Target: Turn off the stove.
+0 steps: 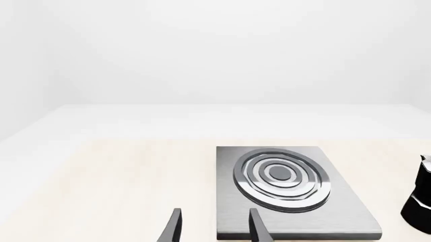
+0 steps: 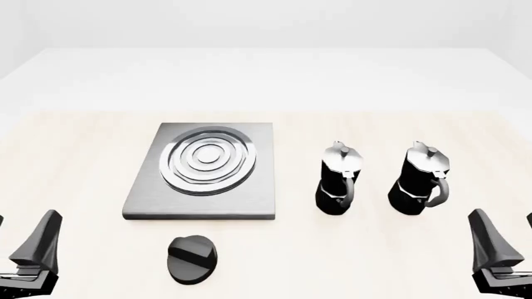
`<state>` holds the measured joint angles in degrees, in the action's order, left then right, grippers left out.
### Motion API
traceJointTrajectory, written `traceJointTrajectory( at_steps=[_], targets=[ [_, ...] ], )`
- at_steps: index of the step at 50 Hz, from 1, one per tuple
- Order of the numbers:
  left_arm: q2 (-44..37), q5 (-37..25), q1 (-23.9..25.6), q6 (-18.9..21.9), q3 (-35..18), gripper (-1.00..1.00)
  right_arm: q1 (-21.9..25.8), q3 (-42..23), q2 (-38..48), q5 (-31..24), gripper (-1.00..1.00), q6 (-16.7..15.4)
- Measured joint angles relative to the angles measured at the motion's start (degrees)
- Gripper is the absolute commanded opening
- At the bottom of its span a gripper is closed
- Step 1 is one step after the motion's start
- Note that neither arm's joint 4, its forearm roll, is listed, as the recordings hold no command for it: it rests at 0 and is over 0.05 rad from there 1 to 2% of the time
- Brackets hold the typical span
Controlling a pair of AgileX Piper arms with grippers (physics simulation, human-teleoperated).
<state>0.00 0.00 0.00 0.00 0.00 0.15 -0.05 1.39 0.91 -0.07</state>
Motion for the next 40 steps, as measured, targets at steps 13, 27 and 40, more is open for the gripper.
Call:
traceJointTrajectory(
  at_steps=[13,27,40],
  targets=[
    [0.0,0.0,0.0,0.0,0.0,1.00,0.2,0.0,0.0,0.2,1.00,-0.1],
    [0.0,0.0,0.0,0.0,0.0,1.00,0.6,-0.6,-0.9,-0.9,1.00,-0.1],
    [0.0,0.0,0.0,0.0,0.0,1.00,4.5,-3.8,-1.2,-3.2,1.00,-0.8]
  ],
)
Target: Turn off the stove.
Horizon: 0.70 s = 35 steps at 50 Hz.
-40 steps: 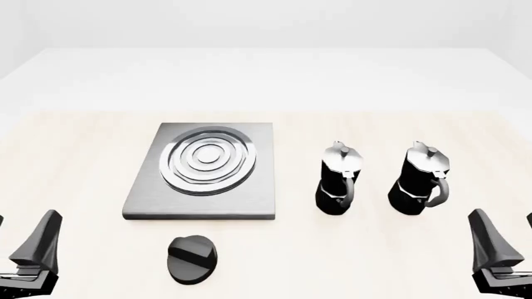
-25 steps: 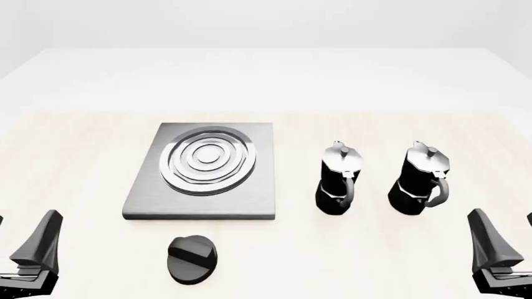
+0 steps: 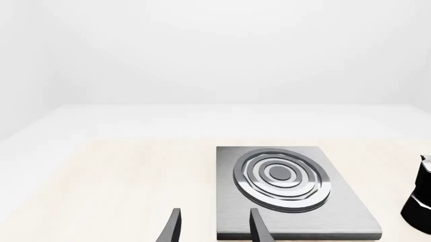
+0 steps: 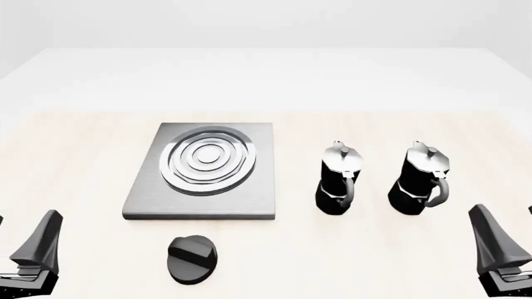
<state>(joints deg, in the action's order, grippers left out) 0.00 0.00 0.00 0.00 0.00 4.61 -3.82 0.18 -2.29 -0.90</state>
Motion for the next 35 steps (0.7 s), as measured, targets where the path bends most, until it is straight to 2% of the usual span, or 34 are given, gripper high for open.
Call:
traceJointTrajectory(
  at_steps=[16,35],
  targets=[
    [0.0,0.0,0.0,0.0,0.0,1.00,10.3,-4.8,1.7,-3.7,1.00,-4.2],
    [0.0,0.0,0.0,0.0,0.0,1.00,23.0,-13.3,21.1,2.3,1.00,-7.9]
  ],
)
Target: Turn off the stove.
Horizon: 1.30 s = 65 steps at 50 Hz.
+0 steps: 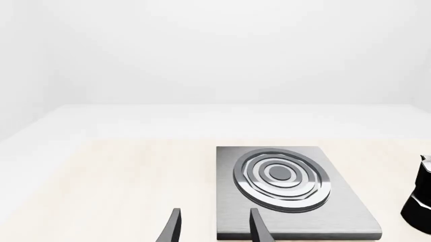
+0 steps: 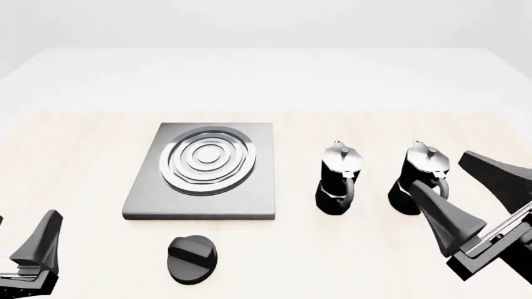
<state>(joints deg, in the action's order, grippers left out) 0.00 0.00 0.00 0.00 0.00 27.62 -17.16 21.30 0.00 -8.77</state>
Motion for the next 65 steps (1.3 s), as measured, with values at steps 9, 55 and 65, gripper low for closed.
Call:
traceJointTrajectory(
  at_steps=[9,55,65],
  targets=[
    [0.0,0.0,0.0,0.0,0.0,1.00,5.5,-3.7,8.6,0.7,1.00,-1.7],
    [0.0,0.0,0.0,0.0,0.0,1.00,20.2,-13.7,39.9,3.2,1.00,-2.1],
    [0.0,0.0,0.0,0.0,0.0,1.00,23.4,-15.3,45.6,5.9,1.00,-1.6]
  ],
)
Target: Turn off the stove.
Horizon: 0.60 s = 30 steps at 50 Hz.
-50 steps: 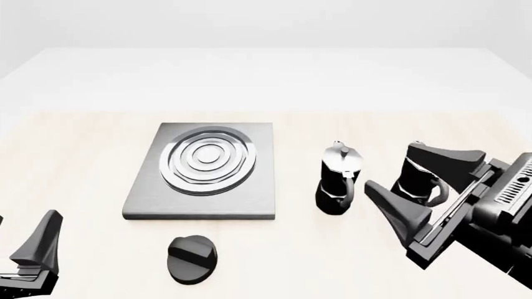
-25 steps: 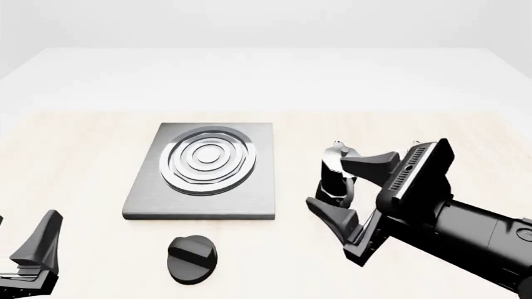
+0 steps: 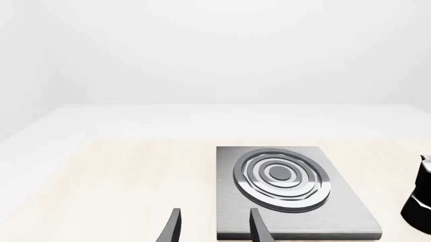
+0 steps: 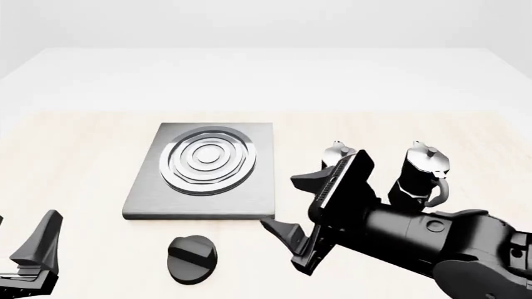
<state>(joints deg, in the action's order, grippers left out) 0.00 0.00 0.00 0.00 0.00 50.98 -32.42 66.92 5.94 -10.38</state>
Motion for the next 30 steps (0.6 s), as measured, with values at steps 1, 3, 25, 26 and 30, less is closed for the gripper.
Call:
traceJointTrajectory(
  at_steps=[1,3,25,26,30],
  targets=[
    [0.0,0.0,0.0,0.0,0.0,1.00,0.3,-0.1,0.5,0.3,1.00,0.1],
    [0.0,0.0,0.0,0.0,0.0,1.00,0.9,-0.4,1.6,0.8,1.00,0.2],
    [0.0,0.0,0.0,0.0,0.0,1.00,5.7,-1.8,10.9,5.5,1.00,2.2],
    [0.0,0.0,0.0,0.0,0.0,1.00,5.8,-1.9,11.3,5.8,1.00,2.3],
    [0.0,0.0,0.0,0.0,0.0,1.00,6.3,-2.2,12.9,6.6,1.00,2.7]
  ],
)
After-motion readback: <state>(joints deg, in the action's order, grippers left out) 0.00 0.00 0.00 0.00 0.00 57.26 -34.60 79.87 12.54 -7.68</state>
